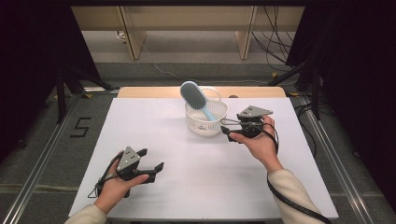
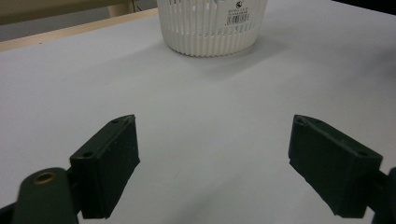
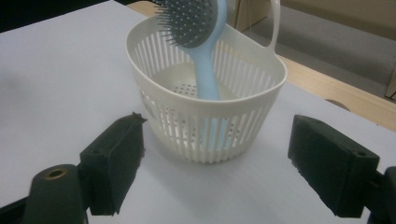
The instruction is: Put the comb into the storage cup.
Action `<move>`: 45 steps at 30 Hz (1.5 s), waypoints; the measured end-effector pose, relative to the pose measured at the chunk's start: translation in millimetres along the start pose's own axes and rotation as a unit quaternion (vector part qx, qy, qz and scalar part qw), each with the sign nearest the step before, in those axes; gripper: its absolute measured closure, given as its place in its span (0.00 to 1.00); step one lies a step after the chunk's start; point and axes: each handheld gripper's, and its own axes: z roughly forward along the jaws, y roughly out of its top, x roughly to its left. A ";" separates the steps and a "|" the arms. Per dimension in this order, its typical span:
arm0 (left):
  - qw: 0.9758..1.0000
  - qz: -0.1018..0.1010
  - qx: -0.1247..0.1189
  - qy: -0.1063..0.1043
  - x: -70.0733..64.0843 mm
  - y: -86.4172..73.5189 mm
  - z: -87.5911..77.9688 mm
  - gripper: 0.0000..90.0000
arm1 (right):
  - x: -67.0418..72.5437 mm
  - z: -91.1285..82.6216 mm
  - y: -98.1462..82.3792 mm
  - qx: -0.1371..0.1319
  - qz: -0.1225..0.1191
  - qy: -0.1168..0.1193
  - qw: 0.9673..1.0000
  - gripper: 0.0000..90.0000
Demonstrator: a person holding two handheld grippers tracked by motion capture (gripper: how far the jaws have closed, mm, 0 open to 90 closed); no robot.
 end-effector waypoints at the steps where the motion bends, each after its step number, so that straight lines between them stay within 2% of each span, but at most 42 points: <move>1: 1.000 -0.001 0.000 0.000 0.0 -0.1 0.0 0.17 | -0.6 -0.9 -1.0 0.003 0.000 0.000 1.000 0.21; 15: 1.000 0.000 0.000 0.000 -0.2 0.0 0.1 0.17 | -5.9 -12.8 -14.5 0.005 0.010 -0.002 1.000 0.20; 45: 1.000 0.001 0.000 0.001 -0.3 0.3 -0.3 0.17 | -8.1 -38.9 -41.4 0.018 0.011 -0.005 1.000 0.20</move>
